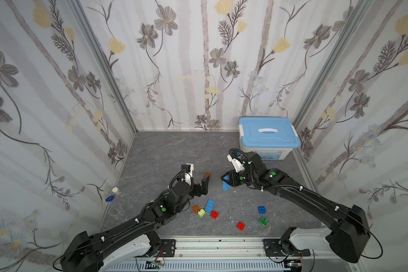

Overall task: Assemble the letter h with lego
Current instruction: Place the lego brick at the center of the board.

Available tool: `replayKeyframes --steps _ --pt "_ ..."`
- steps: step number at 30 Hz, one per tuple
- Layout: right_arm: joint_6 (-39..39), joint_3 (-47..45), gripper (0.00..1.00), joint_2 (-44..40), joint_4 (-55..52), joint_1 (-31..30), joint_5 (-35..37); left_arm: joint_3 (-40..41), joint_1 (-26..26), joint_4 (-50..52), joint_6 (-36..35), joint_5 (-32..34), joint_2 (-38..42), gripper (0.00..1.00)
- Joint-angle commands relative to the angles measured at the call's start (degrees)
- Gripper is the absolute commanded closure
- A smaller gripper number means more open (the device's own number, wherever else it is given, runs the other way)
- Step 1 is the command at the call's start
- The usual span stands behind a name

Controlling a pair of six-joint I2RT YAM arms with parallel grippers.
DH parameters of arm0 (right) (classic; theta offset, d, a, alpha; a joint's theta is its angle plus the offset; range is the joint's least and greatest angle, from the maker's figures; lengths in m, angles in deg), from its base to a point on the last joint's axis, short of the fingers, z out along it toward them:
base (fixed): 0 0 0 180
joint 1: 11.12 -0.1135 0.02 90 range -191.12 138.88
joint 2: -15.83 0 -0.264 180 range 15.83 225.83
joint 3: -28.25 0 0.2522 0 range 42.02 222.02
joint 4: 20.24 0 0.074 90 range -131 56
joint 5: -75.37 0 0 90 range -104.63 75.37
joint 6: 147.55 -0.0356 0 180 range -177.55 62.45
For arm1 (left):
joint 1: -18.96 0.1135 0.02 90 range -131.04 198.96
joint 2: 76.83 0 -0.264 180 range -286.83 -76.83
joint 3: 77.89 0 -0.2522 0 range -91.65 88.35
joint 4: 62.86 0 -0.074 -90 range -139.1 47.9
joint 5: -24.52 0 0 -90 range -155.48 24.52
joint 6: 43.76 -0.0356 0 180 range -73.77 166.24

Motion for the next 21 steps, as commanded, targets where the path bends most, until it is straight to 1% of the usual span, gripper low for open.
replayKeyframes --steps 1,3,4,6,7,10,13,17,20,21 --pt "5.6 5.9 0.99 7.6 -13.0 -2.6 4.6 1.0 2.5 1.8 1.2 11.0 -1.8 0.00" --pt "9.5 11.0 0.97 13.7 -18.2 -4.0 6.8 1.5 7.7 4.4 6.0 8.2 -3.3 0.00" --pt "10.7 13.1 0.95 16.7 -19.6 -4.4 8.1 2.0 10.8 4.6 8.2 5.0 -4.2 0.00" --pt "12.1 15.6 0.95 20.2 -20.8 -4.5 10.0 2.7 15.8 4.4 10.5 0.1 -5.6 0.00" --pt "12.4 16.7 0.94 21.9 -21.1 -4.5 11.0 3.0 16.9 4.4 10.2 -0.7 -6.1 0.00" --pt "13.0 20.4 0.93 26.0 -22.4 -4.5 14.2 3.8 17.6 4.6 8.7 1.0 -6.2 0.00" --pt "11.5 22.3 0.91 29.4 -21.6 -4.4 18.1 3.9 18.2 5.1 8.1 1.0 -5.4 0.00" --pt "10.7 24.9 0.90 33.3 -18.8 -4.3 18.0 4.6 18.4 4.6 7.9 2.5 -4.7 0.00" --pt "10.7 26.9 0.86 36.4 -18.3 -4.0 20.3 4.5 18.5 4.6 7.4 2.1 -4.9 0.00" --pt "10.7 27.3 0.86 37.2 -17.7 -3.7 20.5 4.5 18.5 4.7 7.5 2.3 -4.8 0.00"
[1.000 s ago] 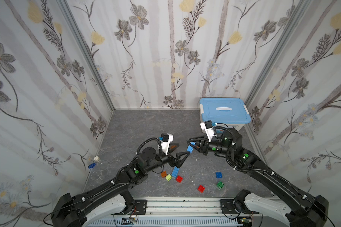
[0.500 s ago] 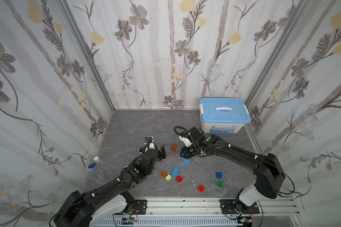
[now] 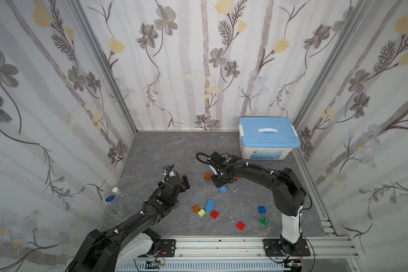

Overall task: Assemble the letter h with lego
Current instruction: Place the lego brick at the center of the board.

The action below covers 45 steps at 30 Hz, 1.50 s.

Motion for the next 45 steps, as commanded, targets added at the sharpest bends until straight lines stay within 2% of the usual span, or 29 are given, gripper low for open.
replayKeyframes --steps 1,7,10,13,20,25,32,37,42,45 --pt "-0.2 1.3 0.86 2.4 1.2 0.8 2.7 0.1 0.1 0.0 0.2 1.3 0.2 0.00" --pt "-1.2 1.7 0.84 5.5 2.9 2.8 -0.8 -0.3 0.1 0.7 0.2 1.7 0.1 0.00" --pt "-1.2 2.8 0.72 6.3 2.1 3.0 -2.0 0.0 0.2 0.2 0.5 1.7 -0.2 0.00" --pt "-2.0 3.1 0.65 5.7 1.5 3.0 -2.0 -0.6 0.1 0.7 0.4 1.0 -0.6 0.00" --pt "-3.2 3.9 0.52 1.7 -0.4 3.1 -0.4 -0.8 0.1 0.5 0.4 1.0 -1.1 0.00" --pt "-4.2 3.8 0.50 -0.9 -1.4 3.1 0.7 -0.8 0.2 0.3 0.7 0.6 -1.5 0.00" --pt "-15.9 3.6 0.45 -1.2 -4.3 5.3 7.6 -0.9 0.1 0.0 0.7 0.4 -1.8 0.00" --pt "-20.8 3.4 0.39 -0.1 -4.8 6.7 7.3 -0.9 0.1 0.4 0.9 0.9 -2.1 0.00" --pt "-22.7 2.7 0.40 1.8 -2.3 8.4 3.9 -0.9 0.1 0.6 1.0 1.0 -1.9 0.00" --pt "-23.9 2.3 0.41 3.0 -1.3 8.6 6.0 -1.3 0.1 0.5 0.9 0.1 -2.3 0.00"
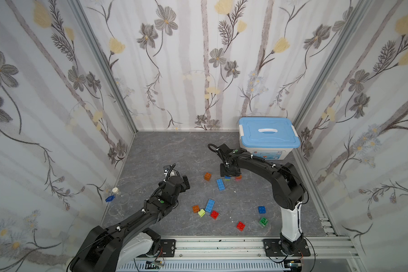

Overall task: Assemble the letter h with lego
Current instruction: Place the lego brick at the center of the board, then pick up the lego brick from the center of the board.

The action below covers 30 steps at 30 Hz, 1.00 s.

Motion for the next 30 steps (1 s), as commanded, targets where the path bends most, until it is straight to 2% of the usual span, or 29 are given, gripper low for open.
replayKeyframes --steps 1,5,12,20,27,30 --pt "-3.3 -0.9 0.42 0.7 1.7 0.0 1.5 -0.8 0.1 0.5 0.7 -0.3 -0.3 0.00" --pt "-3.8 -1.3 0.47 2.3 3.9 0.0 0.0 -0.6 0.1 0.6 1.2 0.7 -0.5 0.00" --pt "-2.5 -1.4 0.65 2.3 4.5 -0.1 0.6 -1.0 0.1 1.1 1.2 0.7 -0.5 0.00" --pt "0.2 -0.3 0.69 -1.0 0.5 -1.3 4.4 -1.1 0.1 1.2 1.0 0.6 -0.9 0.00" --pt "3.8 0.4 0.69 -4.7 -0.2 -2.9 0.6 -1.2 0.2 0.7 1.0 0.3 -1.3 0.00" --pt "4.9 0.6 0.69 -4.3 0.0 -3.1 -3.2 -1.3 0.1 1.0 1.0 0.6 -1.6 0.00"
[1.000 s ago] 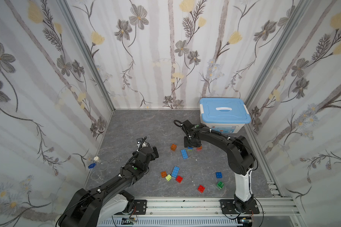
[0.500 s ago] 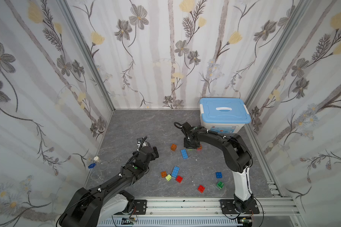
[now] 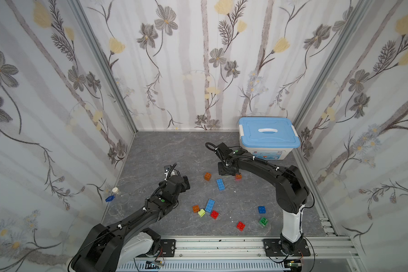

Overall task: Assemble the letter h with lego
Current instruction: Pick up the lego brick from the center of the board, then assemble the lego brick with the lego brick.

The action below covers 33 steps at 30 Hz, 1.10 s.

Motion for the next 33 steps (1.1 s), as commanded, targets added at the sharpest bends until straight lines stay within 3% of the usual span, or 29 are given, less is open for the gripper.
replayKeyframes --steps 1,12,33 --pt "2.3 0.4 0.69 0.1 -1.1 -0.6 -4.6 -0.3 0.1 -0.5 0.9 0.8 -0.1 0.00" --pt "4.8 3.1 0.68 4.1 -3.0 -2.7 -7.7 -0.7 0.1 -0.3 0.8 0.5 -0.1 0.00" --pt "5.6 1.0 0.69 6.5 -3.2 -3.5 -2.3 -0.9 0.1 0.1 1.4 1.2 -0.8 0.00"
